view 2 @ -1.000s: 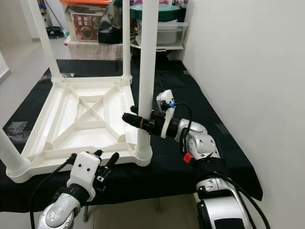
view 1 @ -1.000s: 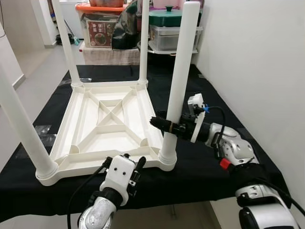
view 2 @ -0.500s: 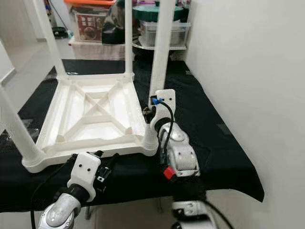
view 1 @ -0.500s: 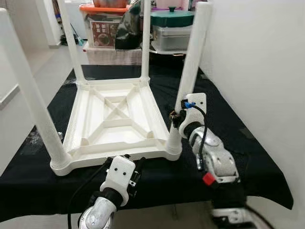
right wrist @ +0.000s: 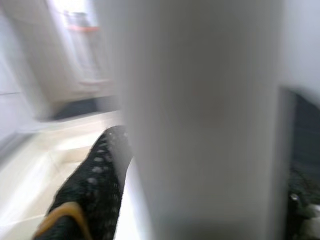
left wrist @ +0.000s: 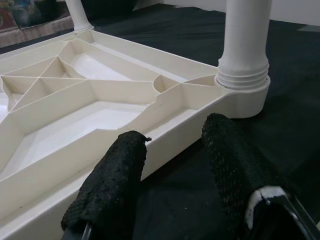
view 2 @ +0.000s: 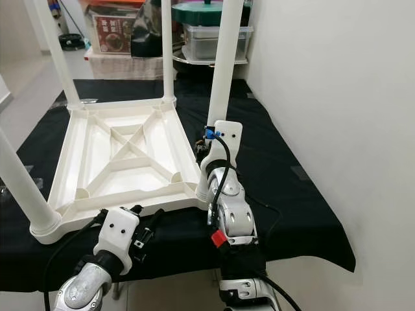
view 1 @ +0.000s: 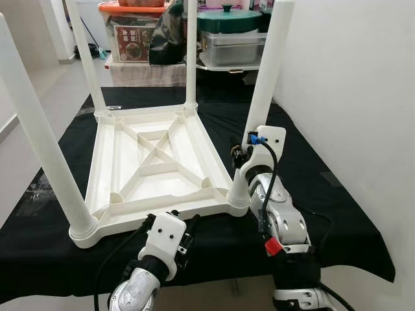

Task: Building children table

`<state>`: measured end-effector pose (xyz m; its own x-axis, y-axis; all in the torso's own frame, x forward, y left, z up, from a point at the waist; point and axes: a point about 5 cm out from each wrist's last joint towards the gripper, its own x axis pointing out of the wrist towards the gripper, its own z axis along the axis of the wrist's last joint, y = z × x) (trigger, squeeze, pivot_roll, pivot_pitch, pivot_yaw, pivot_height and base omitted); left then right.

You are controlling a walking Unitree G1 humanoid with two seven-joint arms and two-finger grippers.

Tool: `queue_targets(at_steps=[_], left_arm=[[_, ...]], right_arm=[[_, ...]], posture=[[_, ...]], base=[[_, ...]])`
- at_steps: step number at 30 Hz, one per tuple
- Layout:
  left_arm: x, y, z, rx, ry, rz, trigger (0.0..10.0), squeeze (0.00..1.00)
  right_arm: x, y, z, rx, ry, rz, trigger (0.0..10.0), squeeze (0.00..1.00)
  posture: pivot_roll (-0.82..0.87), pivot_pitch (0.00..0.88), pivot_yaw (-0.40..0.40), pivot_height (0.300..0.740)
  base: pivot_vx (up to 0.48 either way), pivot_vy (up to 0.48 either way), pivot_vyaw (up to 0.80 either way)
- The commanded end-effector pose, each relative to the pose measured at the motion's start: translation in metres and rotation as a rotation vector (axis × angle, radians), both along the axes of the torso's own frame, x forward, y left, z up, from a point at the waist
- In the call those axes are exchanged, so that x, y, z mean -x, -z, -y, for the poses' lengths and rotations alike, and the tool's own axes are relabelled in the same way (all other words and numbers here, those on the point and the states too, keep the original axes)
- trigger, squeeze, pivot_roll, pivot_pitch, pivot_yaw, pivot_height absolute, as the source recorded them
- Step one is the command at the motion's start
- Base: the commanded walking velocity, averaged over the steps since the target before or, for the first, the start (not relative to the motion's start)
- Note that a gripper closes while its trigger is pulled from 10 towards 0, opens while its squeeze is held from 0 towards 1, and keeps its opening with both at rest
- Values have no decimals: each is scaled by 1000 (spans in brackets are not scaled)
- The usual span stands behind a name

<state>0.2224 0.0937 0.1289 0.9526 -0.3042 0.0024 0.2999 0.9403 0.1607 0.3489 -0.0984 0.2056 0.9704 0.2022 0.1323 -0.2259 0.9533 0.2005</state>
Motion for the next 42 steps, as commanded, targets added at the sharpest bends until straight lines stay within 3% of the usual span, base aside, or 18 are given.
queue_targets(at_steps=[1, 3, 8, 11, 17, 21, 22, 24, 26, 28, 29, 31, 32, 35, 36, 37, 38, 42], left_arm=[[0, 5, 0, -14, -5, -14, 10000, 0], [-1, 4, 1, -11, -5, -13, 10000, 0], [-2, 4, 1, -7, -7, -11, 10000, 0], [-2, 4, 3, -2, -9, -9, 10000, 0], [-2, 2, 3, 3, -13, -8, 10000, 0], [-2, 2, 3, 0, -15, -9, 10000, 0], [-2, 2, 3, 0, -15, -7, 10000, 0], [-2, 2, 3, 0, -16, -6, 10000, 0], [-2, 2, 4, 0, -15, -5, 10000, 0], [-2, 2, 4, -1, -16, -6, 10000, 0], [-2, 2, 4, -1, -16, -6, 10000, 0], [-3, 3, 4, -2, -15, -8, 10000, 0], [-3, 3, 4, -2, -15, -8, 10000, 0], [-3, 4, 4, -2, -11, -10, 10000, 0], [-3, 4, 4, -2, -11, -10, 10000, 0], [-3, 5, 4, -3, -9, -11, 10000, 0], [-3, 5, 4, -5, -8, -12, 10000, 0], [-3, 4, 3, -7, -8, -10, 10000, 0]], right_arm=[[-1, 2, -3, -34, -74, 5, 10000, 0], [-3, 5, 12, -59, -322, 30, 10000, 0], [-4, 3, 34, -20, -525, 56, 10000, 0], [-15, -7, 55, 32, -675, 43, 10000, 0], [-20, -15, 49, 33, -797, 51, 10000, 0], [-23, -20, 25, 40, -981, 51, 10000, 0], [-24, -20, 19, 48, -990, 50, 0, 0], [-25, -20, 16, 54, -996, 52, 0, 0], [-31, -19, 13, 56, -911, 38, 0, 0], [-42, -17, 12, 75, -722, 24, 0, 0], [-42, -17, 12, 75, -722, 24, 0, 0], [-47, -11, 15, 87, -555, 2, 0, 0], [-47, -11, 15, 87, -555, 2, 0, 0], [-48, 4, 22, 112, -291, -70, 0, 0], [-48, 4, 22, 112, -291, -70, 0, 0], [-47, 8, 24, 104, -215, -92, 0, 0], [-42, 14, 28, 120, -37, -126, 0, 0], [-31, 17, 28, 141, 123, -140, 0, 0]], posture=[[52, 19, -58, 740], [49, 19, -65, 740], [47, 17, -68, 740], [66, 24, -80, 740], [75, 28, -86, 740], [82, 34, -90, 740], [84, 33, -91, 740], [84, 33, -91, 740], [85, 32, -92, 740], [79, 32, -90, 740], [79, 32, -90, 740], [73, 31, -87, 740], [73, 31, -87, 740], [65, 34, -82, 740], [65, 34, -82, 740], [65, 34, -82, 740], [59, 36, -79, 740], [59, 35, -80, 740]], base=[[0, 0, 0], [0, 0, 0], [0, 0, 0], [0, 0, 0], [0, 0, 0], [0, 0, 0], [0, 0, 0], [0, 0, 0], [0, 0, 0], [0, 0, 0], [0, 0, 0], [0, 0, 0], [0, 0, 0], [0, 0, 0], [0, 0, 0], [0, 0, 0], [0, 0, 0], [0, 0, 0]])
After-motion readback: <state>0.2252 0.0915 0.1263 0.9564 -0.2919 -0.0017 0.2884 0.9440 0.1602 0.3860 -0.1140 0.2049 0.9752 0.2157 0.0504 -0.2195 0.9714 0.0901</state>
